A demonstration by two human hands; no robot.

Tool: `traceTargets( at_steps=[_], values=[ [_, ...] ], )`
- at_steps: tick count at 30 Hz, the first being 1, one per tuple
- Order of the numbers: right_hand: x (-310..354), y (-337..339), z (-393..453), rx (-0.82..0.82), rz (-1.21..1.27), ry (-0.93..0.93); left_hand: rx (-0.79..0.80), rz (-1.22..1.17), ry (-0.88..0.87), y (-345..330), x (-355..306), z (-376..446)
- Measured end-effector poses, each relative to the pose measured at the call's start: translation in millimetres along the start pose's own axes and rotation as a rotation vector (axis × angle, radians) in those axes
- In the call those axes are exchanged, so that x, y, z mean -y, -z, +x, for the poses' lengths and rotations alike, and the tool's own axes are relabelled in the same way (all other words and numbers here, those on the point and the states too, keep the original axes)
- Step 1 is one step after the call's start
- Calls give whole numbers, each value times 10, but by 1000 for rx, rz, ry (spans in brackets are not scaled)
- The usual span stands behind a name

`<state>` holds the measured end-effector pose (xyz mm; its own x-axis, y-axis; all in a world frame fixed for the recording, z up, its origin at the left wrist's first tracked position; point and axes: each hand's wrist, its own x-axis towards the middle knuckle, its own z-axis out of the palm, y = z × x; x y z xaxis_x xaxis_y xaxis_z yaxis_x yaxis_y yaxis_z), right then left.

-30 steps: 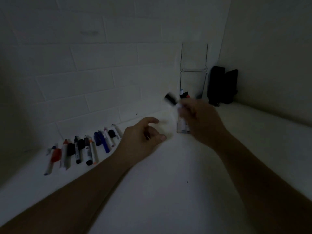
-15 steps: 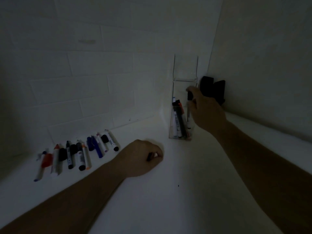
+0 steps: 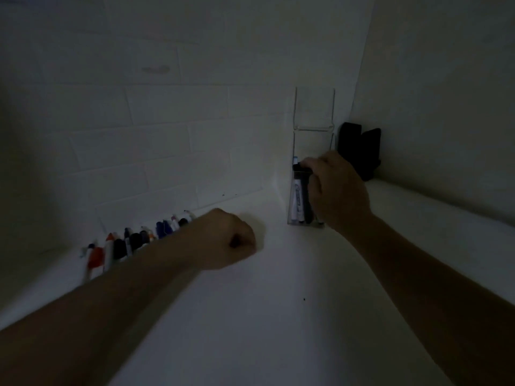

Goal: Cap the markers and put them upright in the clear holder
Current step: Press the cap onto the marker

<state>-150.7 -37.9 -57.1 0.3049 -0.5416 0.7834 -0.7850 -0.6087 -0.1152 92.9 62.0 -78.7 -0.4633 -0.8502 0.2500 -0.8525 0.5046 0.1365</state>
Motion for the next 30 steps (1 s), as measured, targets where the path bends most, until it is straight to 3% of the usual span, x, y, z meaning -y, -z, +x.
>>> traceTargets(
  at_steps=[6,9,12,15,20,24,27,30],
  values=[
    [748,-544,-270,436,366,154,-281,14,440,237,668,-579],
    [1085,-806,-328,664,473,110,-372,75,554,151,851,-695],
    [1255,-1019,-323,768,412,135,-358,95,592,58,924,-702],
    [1278,-1079,-307,712,237,245,-354,73,619,3,993,-694],
    [971,-815,-303,554,14,199,-323,95,624,-36,1035,-669],
    [587,-527,-434,603,76,148,-296,127,597,-45,1000,-645],
    [391,-466,-571,514,169,1,-290,134,592,-37,957,-605],
    [322,-546,-612,472,149,39,-311,159,604,-34,903,-542]
  ],
)
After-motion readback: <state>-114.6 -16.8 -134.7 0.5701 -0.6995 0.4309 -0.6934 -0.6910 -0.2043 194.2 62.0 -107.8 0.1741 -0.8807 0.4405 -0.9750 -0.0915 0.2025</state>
